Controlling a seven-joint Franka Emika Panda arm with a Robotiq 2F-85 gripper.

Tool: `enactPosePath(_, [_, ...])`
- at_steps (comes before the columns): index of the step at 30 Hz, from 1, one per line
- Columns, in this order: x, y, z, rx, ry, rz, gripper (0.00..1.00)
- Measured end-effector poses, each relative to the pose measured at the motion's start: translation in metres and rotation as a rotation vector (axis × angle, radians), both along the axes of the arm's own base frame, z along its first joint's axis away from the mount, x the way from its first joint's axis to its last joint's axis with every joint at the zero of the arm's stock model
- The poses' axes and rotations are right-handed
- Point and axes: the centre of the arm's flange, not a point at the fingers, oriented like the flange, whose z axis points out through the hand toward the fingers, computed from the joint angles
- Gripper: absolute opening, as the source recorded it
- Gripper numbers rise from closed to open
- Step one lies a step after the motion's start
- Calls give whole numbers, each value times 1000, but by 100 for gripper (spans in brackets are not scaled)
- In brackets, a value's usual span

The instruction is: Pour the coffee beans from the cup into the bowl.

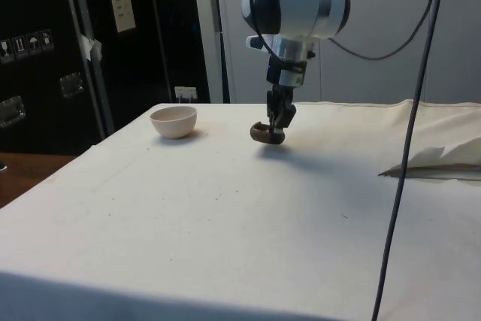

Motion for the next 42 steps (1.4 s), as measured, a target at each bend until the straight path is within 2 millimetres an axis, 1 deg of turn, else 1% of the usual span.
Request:
enactPosePath(1, [0,5,-2,-6,0,3,0])
enactPosePath(8, [0,20,-4,-25,-5,13,0])
enactPosePath(13, [1,38,-6,-43,-13,25,0])
enactPosePath(14, [1,40,-7,-45,-14,25,1])
enactPosePath(15, [1,40,-7,-45,-14,25,4])
enactPosePath(16, [1,42,-7,-47,-15,27,4])
enactPosePath(20, [1,45,-7,-52,-19,29,23])
enactPosePath(21, [1,46,-7,-53,-19,32,34])
enactPosePath(22, [1,47,-7,-53,-19,31,39])
enactPosePath(23, [1,47,-7,-53,-19,31,47])
enactPosePath(24, [1,47,-7,-53,-19,31,52])
enactPosePath(25, [1,47,-7,-53,-19,32,52])
enactPosePath(26, [1,47,-7,-53,-19,32,57])
enactPosePath(29, [1,48,-8,-52,-19,33,73])
enactPosePath(30, [1,48,-8,-52,-19,32,83])
enactPosePath(33, [1,49,-8,-52,-19,34,98])
enactPosePath(34, [1,49,-8,-52,-19,34,100])
enactPosePath(42, [1,49,-8,-51,-19,34,100])
